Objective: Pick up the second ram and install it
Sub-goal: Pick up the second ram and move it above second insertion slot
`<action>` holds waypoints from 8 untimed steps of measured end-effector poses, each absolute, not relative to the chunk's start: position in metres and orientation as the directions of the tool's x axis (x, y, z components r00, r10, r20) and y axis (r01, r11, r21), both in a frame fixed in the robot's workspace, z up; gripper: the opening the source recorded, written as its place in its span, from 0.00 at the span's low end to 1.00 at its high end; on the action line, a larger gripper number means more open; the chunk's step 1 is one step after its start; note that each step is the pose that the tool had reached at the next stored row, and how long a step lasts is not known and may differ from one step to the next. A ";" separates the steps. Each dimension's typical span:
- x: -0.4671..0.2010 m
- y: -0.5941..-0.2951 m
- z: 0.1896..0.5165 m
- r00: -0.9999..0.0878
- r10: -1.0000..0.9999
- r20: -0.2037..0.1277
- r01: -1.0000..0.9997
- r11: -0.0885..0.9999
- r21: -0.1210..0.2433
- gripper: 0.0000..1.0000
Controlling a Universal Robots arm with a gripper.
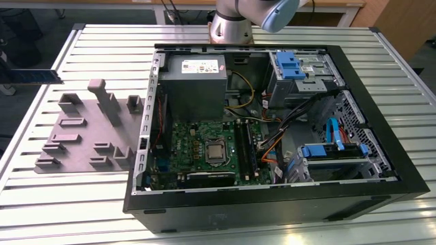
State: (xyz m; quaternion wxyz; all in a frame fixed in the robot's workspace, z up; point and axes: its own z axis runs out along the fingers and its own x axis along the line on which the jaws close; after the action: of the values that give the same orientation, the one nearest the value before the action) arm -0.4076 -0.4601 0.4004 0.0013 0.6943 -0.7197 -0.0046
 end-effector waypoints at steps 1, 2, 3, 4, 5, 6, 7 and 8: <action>-0.407 -0.460 0.400 -0.036 -0.999 -0.004 -0.999 0.036 0.008 0.14; -0.407 -0.460 0.400 -0.036 -0.999 -0.005 -0.999 0.036 0.008 0.14; -0.406 -0.460 0.400 -0.036 -0.999 -0.004 -0.999 0.036 0.008 0.14; -0.405 -0.460 0.400 -0.036 -0.999 -0.004 -0.999 0.036 0.008 0.14; -0.405 -0.460 0.400 -0.036 -0.999 -0.005 -0.999 0.036 0.008 0.14; -0.404 -0.460 0.400 -0.036 -0.999 -0.005 -0.999 0.036 0.008 0.14; -0.403 -0.460 0.400 -0.036 -0.999 -0.005 -0.999 0.036 0.008 0.14; -0.403 -0.460 0.400 -0.036 -0.999 -0.005 -0.999 0.036 0.008 0.14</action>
State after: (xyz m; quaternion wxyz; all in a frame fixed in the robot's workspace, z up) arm -0.4026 -0.4601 0.4004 0.0013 0.6943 -0.7197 -0.0046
